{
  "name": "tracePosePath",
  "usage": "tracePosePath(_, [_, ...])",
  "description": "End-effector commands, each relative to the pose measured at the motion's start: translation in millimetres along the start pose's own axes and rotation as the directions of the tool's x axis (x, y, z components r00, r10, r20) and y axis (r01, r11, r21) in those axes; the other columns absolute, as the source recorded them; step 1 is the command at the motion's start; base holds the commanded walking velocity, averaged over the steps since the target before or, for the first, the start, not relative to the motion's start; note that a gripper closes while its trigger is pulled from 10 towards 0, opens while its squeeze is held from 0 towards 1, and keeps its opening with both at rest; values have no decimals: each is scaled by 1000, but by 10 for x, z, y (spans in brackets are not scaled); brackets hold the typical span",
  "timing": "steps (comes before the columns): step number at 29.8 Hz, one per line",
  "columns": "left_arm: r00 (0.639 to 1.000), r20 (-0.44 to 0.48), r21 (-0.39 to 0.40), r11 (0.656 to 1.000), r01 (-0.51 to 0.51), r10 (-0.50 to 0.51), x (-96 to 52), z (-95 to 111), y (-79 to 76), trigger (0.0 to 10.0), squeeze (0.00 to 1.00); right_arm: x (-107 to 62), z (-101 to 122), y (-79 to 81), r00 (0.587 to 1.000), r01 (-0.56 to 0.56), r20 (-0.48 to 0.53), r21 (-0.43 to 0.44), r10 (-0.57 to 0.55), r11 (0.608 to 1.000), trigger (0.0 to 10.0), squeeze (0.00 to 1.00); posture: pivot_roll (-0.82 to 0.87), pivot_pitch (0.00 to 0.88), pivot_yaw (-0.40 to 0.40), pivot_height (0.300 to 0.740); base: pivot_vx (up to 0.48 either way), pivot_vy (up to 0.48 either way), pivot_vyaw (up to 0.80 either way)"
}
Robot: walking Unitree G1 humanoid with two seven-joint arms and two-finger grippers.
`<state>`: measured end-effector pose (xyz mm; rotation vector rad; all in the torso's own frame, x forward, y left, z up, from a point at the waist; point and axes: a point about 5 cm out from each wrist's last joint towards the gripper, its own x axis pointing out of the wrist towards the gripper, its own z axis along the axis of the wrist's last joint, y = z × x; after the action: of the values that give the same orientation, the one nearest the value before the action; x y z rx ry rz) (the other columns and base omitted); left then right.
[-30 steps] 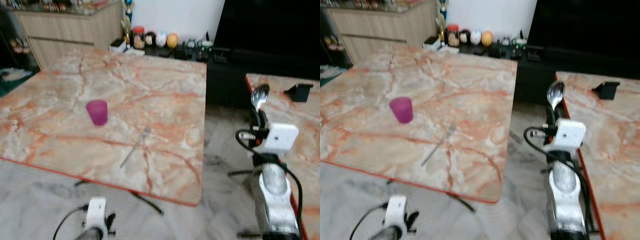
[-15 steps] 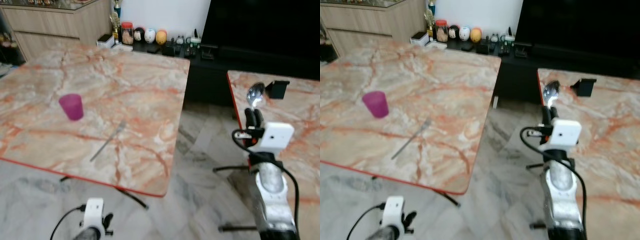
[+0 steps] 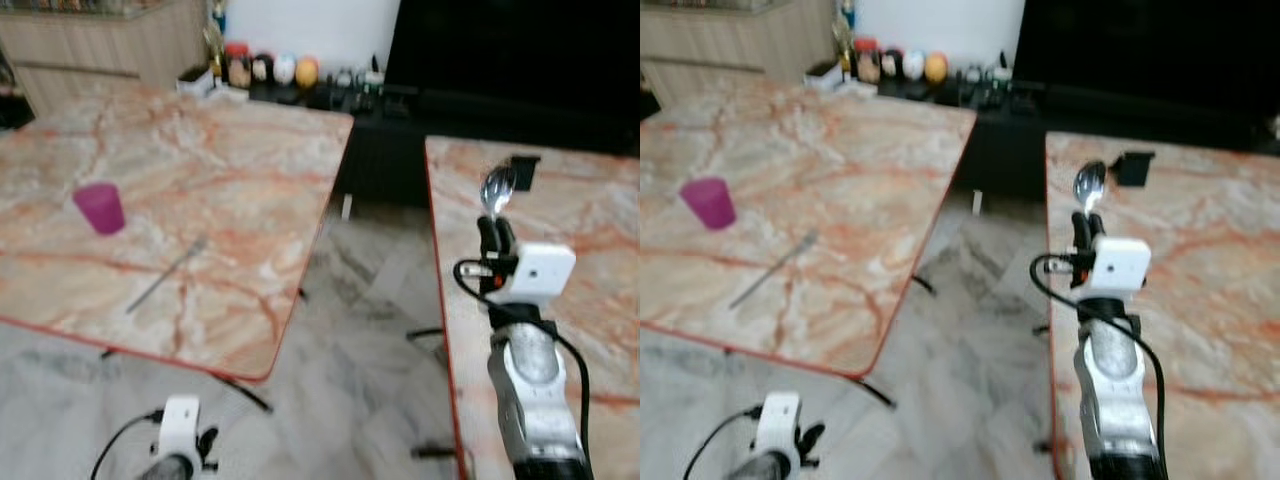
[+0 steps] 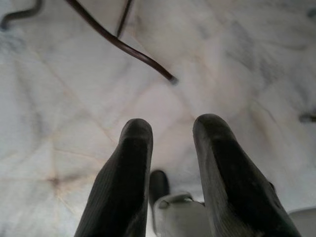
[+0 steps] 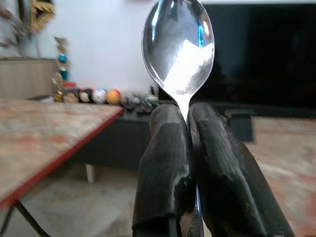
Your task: Setting the table
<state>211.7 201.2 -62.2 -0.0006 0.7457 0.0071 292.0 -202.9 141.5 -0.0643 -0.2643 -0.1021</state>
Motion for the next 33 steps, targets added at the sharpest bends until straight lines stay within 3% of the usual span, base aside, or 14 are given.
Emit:
tracePosePath(1, [1000,-24,1,1000,13,-13,-5,-47,-30,10000,0,34,68,-19,999,10,31,1,-10,1000,10000,0,17,0,-42,727,0,-274,0])
tracePosePath(33, [1000,-25,-13,1000,4,-5,-5,-41,-9,10000,0,58,94,-109,998,53,42,-10,-52,999,10000,0,12,0,-38,727,0,-293,0])
